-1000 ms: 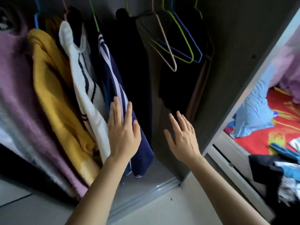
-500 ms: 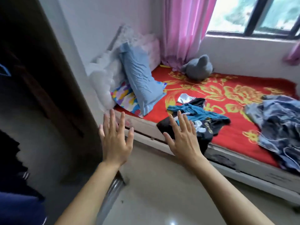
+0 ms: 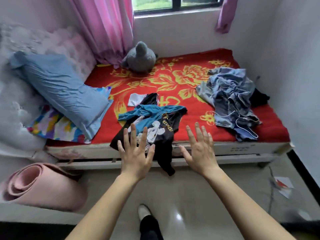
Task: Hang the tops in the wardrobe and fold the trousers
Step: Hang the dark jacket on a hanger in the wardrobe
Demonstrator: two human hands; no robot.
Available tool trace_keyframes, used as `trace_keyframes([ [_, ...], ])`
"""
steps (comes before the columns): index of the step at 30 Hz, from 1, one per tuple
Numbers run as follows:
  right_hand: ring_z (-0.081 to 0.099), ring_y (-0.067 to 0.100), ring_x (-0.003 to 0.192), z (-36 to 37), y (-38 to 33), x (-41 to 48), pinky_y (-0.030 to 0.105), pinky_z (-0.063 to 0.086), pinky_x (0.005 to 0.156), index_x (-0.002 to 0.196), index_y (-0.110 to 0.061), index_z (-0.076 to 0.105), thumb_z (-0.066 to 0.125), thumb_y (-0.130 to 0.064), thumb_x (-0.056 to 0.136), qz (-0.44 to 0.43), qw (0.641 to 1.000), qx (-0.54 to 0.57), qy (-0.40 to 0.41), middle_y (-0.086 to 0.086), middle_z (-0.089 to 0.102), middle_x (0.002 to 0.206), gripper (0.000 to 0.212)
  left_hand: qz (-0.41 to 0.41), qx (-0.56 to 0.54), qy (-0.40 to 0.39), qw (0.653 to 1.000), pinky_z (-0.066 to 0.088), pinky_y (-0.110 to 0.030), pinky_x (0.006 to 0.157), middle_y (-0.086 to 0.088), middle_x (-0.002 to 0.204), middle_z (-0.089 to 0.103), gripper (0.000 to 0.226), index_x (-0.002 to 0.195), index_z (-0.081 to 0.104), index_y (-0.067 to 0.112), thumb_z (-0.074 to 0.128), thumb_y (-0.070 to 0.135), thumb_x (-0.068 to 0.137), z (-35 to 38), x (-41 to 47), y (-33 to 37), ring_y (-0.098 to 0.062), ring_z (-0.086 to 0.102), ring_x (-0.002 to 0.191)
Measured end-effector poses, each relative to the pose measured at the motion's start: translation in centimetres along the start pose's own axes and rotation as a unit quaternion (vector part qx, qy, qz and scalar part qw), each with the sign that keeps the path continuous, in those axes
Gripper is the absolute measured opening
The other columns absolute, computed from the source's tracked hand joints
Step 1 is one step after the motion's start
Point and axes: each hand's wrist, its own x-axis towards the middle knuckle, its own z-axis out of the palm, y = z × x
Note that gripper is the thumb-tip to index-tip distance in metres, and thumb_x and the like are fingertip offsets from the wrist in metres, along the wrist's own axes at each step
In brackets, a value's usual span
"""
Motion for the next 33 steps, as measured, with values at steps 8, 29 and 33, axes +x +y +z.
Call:
trace_keyframes([
  [8,-0.012,0.031,0.154,5.0,0.7,12.9,0.050,-0.004,0.122,0.160,-0.031,-0.002,0.047,-0.053,0.097,0.039,0.996,-0.031,-0.070,0.006,-0.012,0.167,0.083,0.014,0.000,-0.055,0.998,0.000,-0.063,0.117,0.005,0.158,-0.035,0.070,0.155,-0.008,0.039,0.026,0.062,0.098,4.9,14.9,-4.1,-0.025,-0.028,0.148],
  [29,-0.002,0.029,0.154,11.9,15.4,35.2,0.046,0.011,0.122,0.159,-0.032,-0.003,0.048,-0.046,0.099,0.221,0.949,0.029,-0.222,0.007,-0.004,0.168,0.080,-0.007,0.073,-0.316,0.946,0.000,-0.062,0.118,-0.002,0.146,-0.052,0.080,0.145,-0.035,0.038,0.021,0.066,0.096,20.1,41.8,-3.0,-0.029,-0.032,0.145],
  [33,0.009,0.029,0.152,15.2,19.2,40.0,0.046,0.022,0.119,0.160,-0.029,0.003,0.048,-0.043,0.100,0.234,0.934,0.068,-0.261,0.010,0.006,0.167,0.077,-0.019,0.080,-0.293,0.953,0.008,-0.059,0.118,-0.005,0.157,-0.036,0.081,0.153,-0.021,0.035,0.032,0.061,0.097,23.2,46.8,-1.9,-0.029,-0.021,0.149],
])
